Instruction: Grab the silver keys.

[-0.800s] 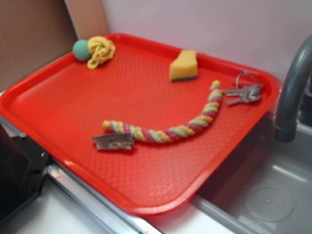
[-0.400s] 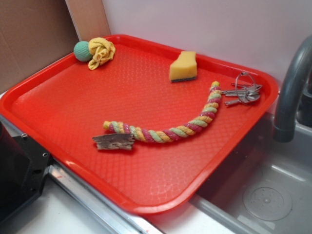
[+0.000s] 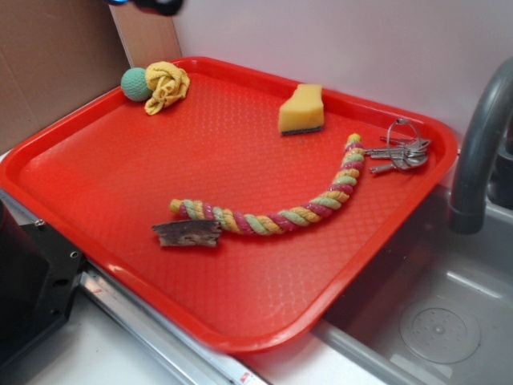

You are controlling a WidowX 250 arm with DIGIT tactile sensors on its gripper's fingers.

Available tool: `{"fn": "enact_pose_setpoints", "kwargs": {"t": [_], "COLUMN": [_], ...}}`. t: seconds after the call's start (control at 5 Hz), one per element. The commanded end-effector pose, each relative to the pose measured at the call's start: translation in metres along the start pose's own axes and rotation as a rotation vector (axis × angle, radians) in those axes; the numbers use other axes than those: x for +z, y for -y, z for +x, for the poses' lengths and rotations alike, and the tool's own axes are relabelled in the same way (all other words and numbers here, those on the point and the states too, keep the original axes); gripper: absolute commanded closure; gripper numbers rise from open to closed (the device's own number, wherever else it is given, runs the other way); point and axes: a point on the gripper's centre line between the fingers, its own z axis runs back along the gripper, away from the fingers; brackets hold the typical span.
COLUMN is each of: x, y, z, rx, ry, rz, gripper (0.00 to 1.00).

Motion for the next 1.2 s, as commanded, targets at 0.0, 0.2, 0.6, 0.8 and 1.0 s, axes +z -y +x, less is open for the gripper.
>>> {"fn": "enact_pose_setpoints", "kwargs": {"t": [0.0, 0.2, 0.6, 0.8, 1.0], "x": [-0.043, -0.044, -0.044, -0.044, -0.079], "y": [0.018, 0.013, 0.013, 0.013, 0.044], "z": [0.063, 0.059, 0.059, 0.059, 0.103], "rx": [0.102, 0.073, 0.073, 0.073, 0.02], "ry": [0.056, 0.101, 0.101, 0.101, 0.072], "rz": [-0.193, -0.266, -0.266, -0.266, -0.261], "gripper": [0.0, 0.0, 0.0, 0.0, 0.0]}}
